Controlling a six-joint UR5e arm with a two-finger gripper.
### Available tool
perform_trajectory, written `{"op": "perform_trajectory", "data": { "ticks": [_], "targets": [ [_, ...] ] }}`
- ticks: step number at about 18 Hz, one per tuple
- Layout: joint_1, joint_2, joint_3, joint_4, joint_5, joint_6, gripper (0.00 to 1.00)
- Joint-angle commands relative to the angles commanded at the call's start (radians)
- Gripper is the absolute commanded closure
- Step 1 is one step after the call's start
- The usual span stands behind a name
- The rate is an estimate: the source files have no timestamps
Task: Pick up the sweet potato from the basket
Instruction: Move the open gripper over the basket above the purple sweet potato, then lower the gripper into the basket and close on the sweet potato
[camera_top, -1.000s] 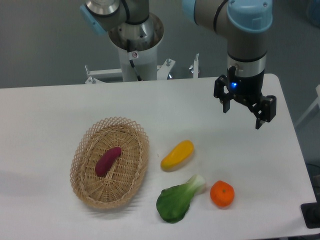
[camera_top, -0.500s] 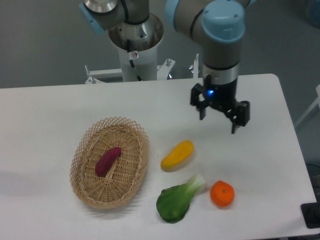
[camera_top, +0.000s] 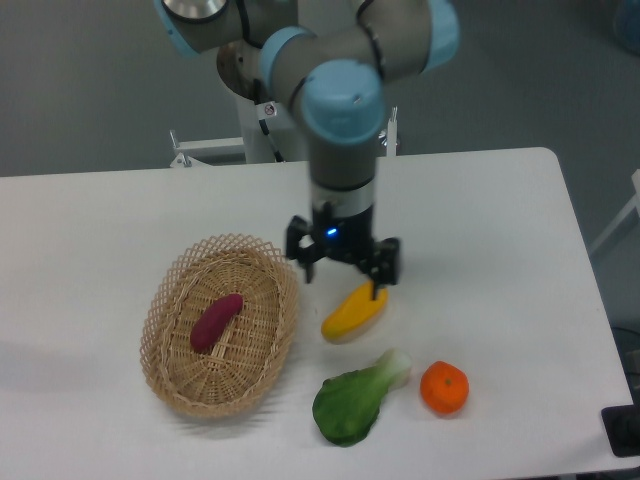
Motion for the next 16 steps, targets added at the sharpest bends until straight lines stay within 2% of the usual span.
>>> {"op": "perform_trajectory", "data": {
  "ticks": [6, 9, 11, 16],
  "targets": [
    [-0.126, -0.087, -0.04, 0.044, 0.003, -0.031, 0.0],
    [-0.164, -0.123, -0.045, 0.107, 0.005, -0.034, 0.0],
    [-0.175, -0.132, -0.058, 0.129, 0.006, -0.032, 0.0],
    [-0.189, -0.146, -0.083, 0.132, 0.009, -0.041, 0.0]
  ]
}}
